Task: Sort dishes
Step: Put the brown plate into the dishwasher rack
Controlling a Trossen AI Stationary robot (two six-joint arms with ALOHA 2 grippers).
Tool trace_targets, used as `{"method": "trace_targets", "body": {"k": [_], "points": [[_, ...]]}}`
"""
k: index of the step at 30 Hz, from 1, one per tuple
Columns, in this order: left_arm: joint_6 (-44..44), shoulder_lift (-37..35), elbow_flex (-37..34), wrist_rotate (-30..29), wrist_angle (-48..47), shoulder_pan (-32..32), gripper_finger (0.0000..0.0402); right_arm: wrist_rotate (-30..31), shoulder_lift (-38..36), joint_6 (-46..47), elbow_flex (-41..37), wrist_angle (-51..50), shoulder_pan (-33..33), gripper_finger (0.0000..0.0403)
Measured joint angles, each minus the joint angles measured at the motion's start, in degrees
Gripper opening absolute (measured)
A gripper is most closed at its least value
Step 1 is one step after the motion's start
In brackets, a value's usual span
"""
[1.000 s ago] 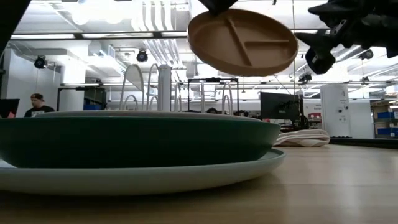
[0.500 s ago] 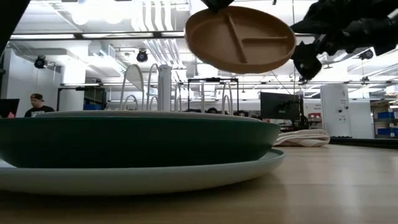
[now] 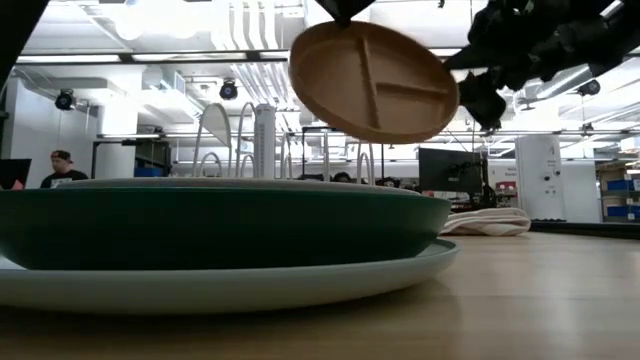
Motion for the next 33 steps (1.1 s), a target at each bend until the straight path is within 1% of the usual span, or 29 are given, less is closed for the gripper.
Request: {"method": "trace_targets", "body": {"k": [4, 8, 13, 17, 19, 21, 23, 24, 26, 27, 28, 33], "points": [[-0.29, 0.00, -0.07, -0.60, -0.01, 0.00, 0.0001, -0.25, -3.32, -0.98, -0.02, -1.32, 0.11, 0.0243], [-0.46, 0.00, -0.07, -0.88, 0.74, 0.02, 0.0001, -0.40, -3.33, -0.98, -0.07, -0.95, 0.62, 0.0235], [-0.45, 0.00, -0.07, -2.33, 2.86, 0.08, 0.0001, -0.74, 1.27, -1.09, -0.15, 3.24, 0.63, 0.0230], [0.81, 0.00, -0.07, -3.21, 5.02, 0.17, 0.0001, -3.75, 6.06, -1.39, -0.13, 8.73, 0.66, 0.0230], [0.98, 0.00, -0.07, -3.19, 7.20, 0.17, 0.0000, -4.97, 8.26, -2.64, -0.02, 10.96, 0.66, 0.0223], [0.98, 0.00, 0.05, -3.17, 9.22, 0.17, 0.0001, -5.35, 10.07, -4.28, 0.15, 13.62, 0.68, 0.0205], [0.99, 0.00, 0.73, -2.82, 9.58, 0.08, 0.0006, -5.37, 11.43, -5.28, 0.20, 15.73, 0.66, 0.0173], [0.93, -0.07, 0.81, -2.18, 9.67, 0.07, 0.0010, -5.35, 11.94, -5.72, 0.20, 16.55, 0.66, 0.0152], [-0.32, -0.48, 0.76, 0.01, 9.51, 0.00, 0.0020, -5.35, 12.51, -7.26, 0.22, 16.67, 0.63, 0.0096], [-1.23, -0.84, 0.74, 1.79, 9.63, -0.01, 0.0026, -4.04, 12.67, -8.18, 0.22, 16.48, 0.58, 0.0065], [-2.26, -1.13, 0.75, 4.25, 10.07, -0.12, 0.0032, -3.71, 12.73, -9.13, 0.27, 16.29, 0.40, 0.0049], [-6.23, -3.65, 0.76, 14.18, 10.85, -0.07, 0.0069, -1.77, 10.55, -15.96, 0.26, 13.81, 0.59, 0.0050]]}}
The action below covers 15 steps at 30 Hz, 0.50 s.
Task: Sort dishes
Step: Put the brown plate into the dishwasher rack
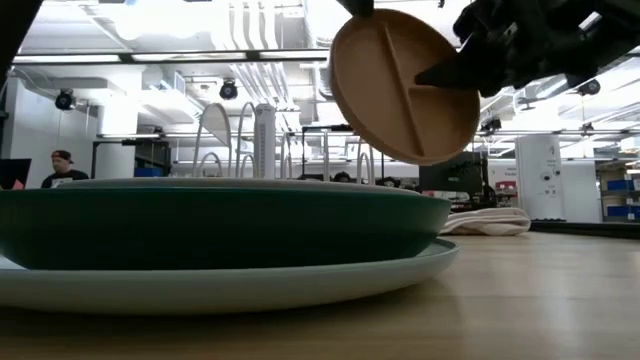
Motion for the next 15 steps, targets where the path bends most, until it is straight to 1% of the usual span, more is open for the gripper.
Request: {"method": "trace_targets", "body": {"k": [4, 10, 13, 15], "points": [[-2.80, -0.35, 0.00, 1.39, -0.34, -0.16, 0.0106, 0.30, -2.84, -5.86, -0.04, -0.07, 0.26, 0.0050], [-3.25, -0.35, -0.09, 1.82, -0.06, 0.20, 0.0159, -0.95, -7.99, -12.71, -0.04, 3.47, 1.11, 0.0050], [-0.73, -0.35, -0.75, -0.29, 2.50, 0.44, 0.0173, -1.15, -9.66, -15.56, -0.02, 3.97, 1.59, 0.0050], [1.39, -0.35, -0.85, -1.76, 5.61, 0.72, 0.0174, -2.35, -9.97, -17.18, -0.02, 4.70, 1.70, 0.0050]]}}
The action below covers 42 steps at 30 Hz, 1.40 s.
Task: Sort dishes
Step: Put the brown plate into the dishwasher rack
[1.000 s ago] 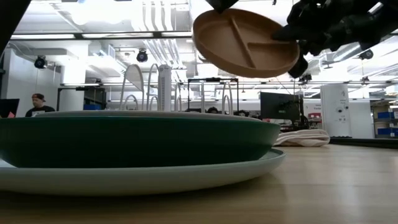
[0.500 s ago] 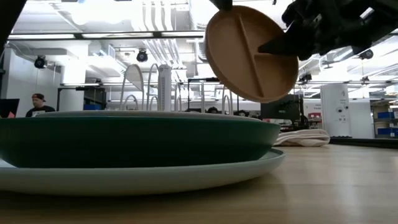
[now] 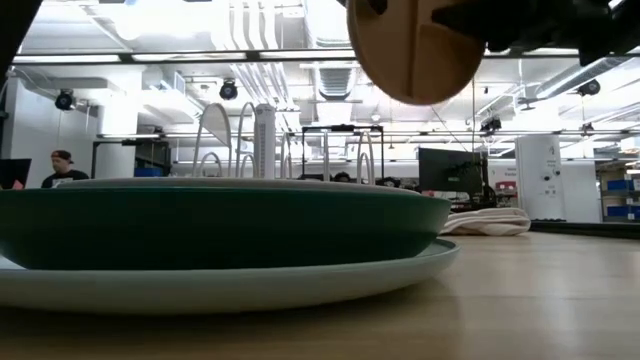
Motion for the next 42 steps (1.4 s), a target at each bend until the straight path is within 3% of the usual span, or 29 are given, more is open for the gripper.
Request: {"method": "trace_targets", "body": {"k": [4, 10, 11, 18, 26, 32, 35, 42], "points": [[4.58, 0.02, 0.00, -0.16, 5.83, 1.19, 0.0146, -0.36, 0.21, -1.11, 0.02, 2.85, 0.04, 0.0050], [5.21, 0.01, 0.00, -0.63, 6.96, 1.98, 0.0036, 3.76, 0.72, 0.41, 0.04, 3.74, -0.04, 0.0049], [5.14, 0.00, 0.00, -0.60, 6.84, 1.91, 0.0033, 4.47, 0.80, 1.20, 0.04, 3.61, 0.02, 0.0051], [3.03, -0.04, 0.00, -4.90, 4.58, 2.30, 0.0033, 12.60, -0.83, 12.27, 0.28, -1.19, -2.05, 0.0175], [-6.86, -2.68, 0.22, -17.03, -5.24, 3.43, 0.0033, 27.91, -11.04, 16.41, 0.09, -20.44, -4.44, 0.0273], [-14.19, -3.78, 0.15, -24.40, -5.34, 8.60, 0.0033, 28.85, -19.20, 23.70, 0.07, -31.60, -4.39, 0.0291], [-21.44, -3.69, 0.09, -22.76, -5.79, 12.64, 0.0033, 28.83, -21.93, 26.63, 0.07, -36.52, -4.39, 0.0286], [-28.62, -3.22, -2.60, -15.39, -6.13, 18.58, 0.0033, 28.86, -25.03, 29.67, 0.07, -44.43, -4.42, 0.0270]]}}
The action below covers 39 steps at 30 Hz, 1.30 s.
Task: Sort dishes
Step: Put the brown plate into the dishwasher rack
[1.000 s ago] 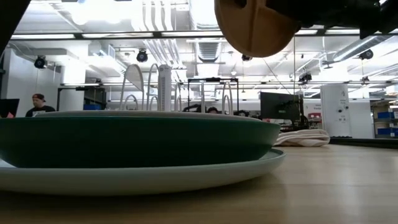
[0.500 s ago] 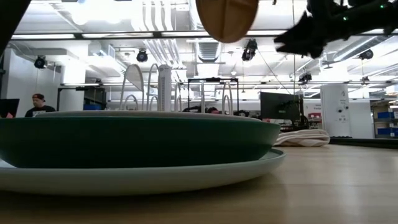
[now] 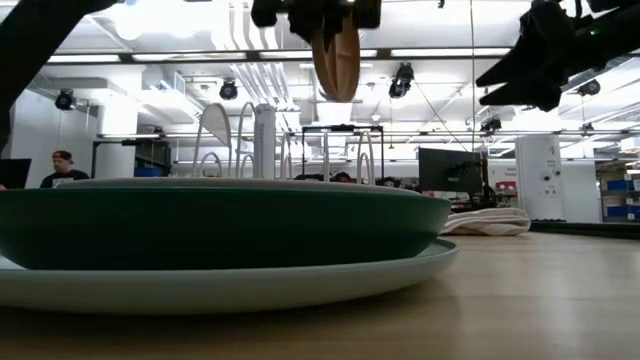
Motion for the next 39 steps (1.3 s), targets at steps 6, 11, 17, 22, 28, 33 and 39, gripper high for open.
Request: {"method": "trace_targets", "body": {"k": [6, 11, 17, 22, 28, 33, 39], "points": [[-4.20, 0.22, -1.83, -0.22, 0.63, -0.11, 0.0033, 0.00, -0.06, 0.09, -0.09, -1.49, 0.00, 0.0272], [-5.66, 2.34, -1.86, -0.56, 1.34, 0.02, 0.0033, 0.02, -0.06, 0.06, -0.37, -1.49, 0.00, 0.0277], [-9.42, 5.13, -1.92, -1.85, 1.25, 0.08, 0.0033, 0.02, -0.08, 0.07, -0.42, -1.49, 0.00, 0.0268], [-9.91, 5.16, -1.92, -2.04, 1.17, 0.26, 0.0033, 0.01, -0.06, 0.40, -0.59, -1.93, 0.00, 0.0266], [-9.67, 5.15, -2.13, -2.10, 1.15, 0.60, 0.0033, 0.00, -0.06, 0.59, -0.63, -1.92, 0.00, 0.0275], [-11.44, 5.17, -4.55, -2.06, 1.07, 0.83, 0.0033, 0.02, -0.06, 0.57, -0.63, -1.93, 0.00, 0.0269], [-14.35, 5.15, -7.06, -1.84, 1.25, 0.81, 0.0033, 0.00, -0.06, 0.54, -0.63, -1.93, 0.00, 0.0269]]}}
